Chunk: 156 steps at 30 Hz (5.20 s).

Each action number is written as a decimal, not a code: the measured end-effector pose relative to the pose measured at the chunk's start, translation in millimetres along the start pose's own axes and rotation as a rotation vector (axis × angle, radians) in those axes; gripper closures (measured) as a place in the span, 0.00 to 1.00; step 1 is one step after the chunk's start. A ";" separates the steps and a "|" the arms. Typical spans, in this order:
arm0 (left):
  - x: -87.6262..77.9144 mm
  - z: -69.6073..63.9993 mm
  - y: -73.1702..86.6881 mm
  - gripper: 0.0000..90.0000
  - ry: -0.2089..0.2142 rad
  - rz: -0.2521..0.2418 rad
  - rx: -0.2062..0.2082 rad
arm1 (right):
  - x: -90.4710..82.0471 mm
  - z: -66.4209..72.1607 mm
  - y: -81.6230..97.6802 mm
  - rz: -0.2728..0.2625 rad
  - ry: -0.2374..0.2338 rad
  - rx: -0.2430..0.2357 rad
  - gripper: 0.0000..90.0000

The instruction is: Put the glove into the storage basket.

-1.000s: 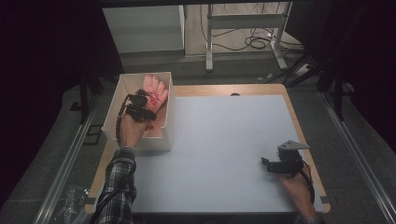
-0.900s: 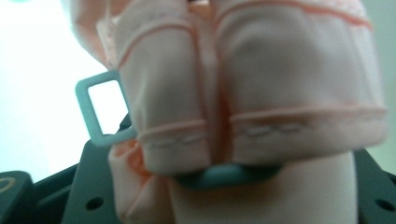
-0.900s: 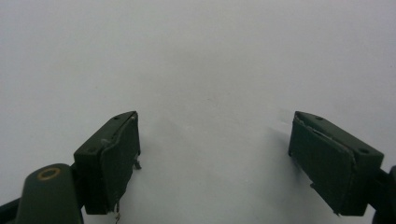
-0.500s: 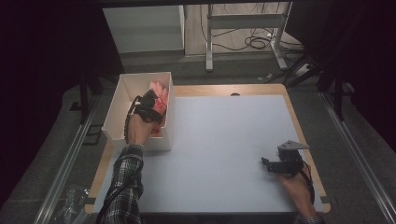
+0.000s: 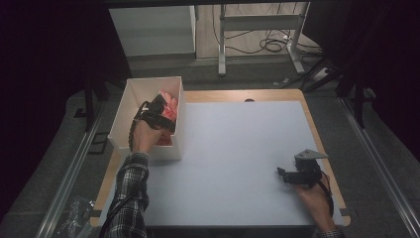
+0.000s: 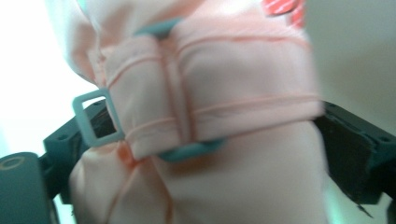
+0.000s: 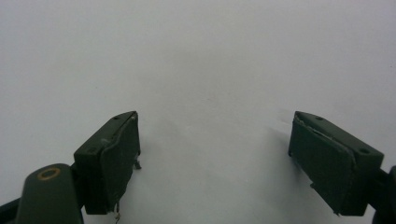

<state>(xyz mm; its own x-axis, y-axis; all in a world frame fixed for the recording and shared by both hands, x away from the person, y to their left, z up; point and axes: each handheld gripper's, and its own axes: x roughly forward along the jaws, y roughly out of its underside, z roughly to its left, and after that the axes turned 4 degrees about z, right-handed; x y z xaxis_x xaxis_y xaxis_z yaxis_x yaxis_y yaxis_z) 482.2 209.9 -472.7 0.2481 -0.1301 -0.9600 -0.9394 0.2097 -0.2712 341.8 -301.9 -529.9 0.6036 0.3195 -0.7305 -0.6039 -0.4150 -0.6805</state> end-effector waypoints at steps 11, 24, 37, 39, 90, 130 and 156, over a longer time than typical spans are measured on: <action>-19.6 1.7 9.6 0.05 0.033 -0.065 0.032 | -0.1 0.1 0.0 0.000 0.000 0.001 0.19; -33.0 2.9 23.9 0.03 0.055 -0.162 0.032 | 0.0 0.1 0.0 0.000 0.000 0.000 0.19; -41.4 6.8 32.6 0.02 0.022 -0.214 0.033 | 0.0 0.1 0.1 0.000 0.000 0.000 0.19; -43.1 8.3 34.3 0.02 0.023 -0.221 0.036 | -0.1 0.2 0.1 0.000 0.000 0.000 0.19; -79.8 -9.7 97.1 0.03 0.066 -0.415 0.201 | -0.3 0.3 0.1 0.001 0.002 -0.001 0.19; -77.9 -76.5 153.3 0.00 0.138 -0.477 0.421 | -0.5 0.6 0.0 0.000 0.003 -0.003 0.19; 7.0 -119.5 171.7 0.00 0.195 -0.416 0.521 | -0.5 0.6 0.1 0.000 0.003 -0.002 0.19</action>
<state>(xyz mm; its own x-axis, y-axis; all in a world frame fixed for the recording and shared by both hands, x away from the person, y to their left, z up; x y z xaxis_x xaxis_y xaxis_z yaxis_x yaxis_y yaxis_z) 294.4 129.2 -517.6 0.4702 -0.4623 -0.7518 -0.5270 0.5363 -0.6593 341.2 -301.6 -529.7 0.6050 0.3166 -0.7306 -0.6029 -0.4171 -0.6801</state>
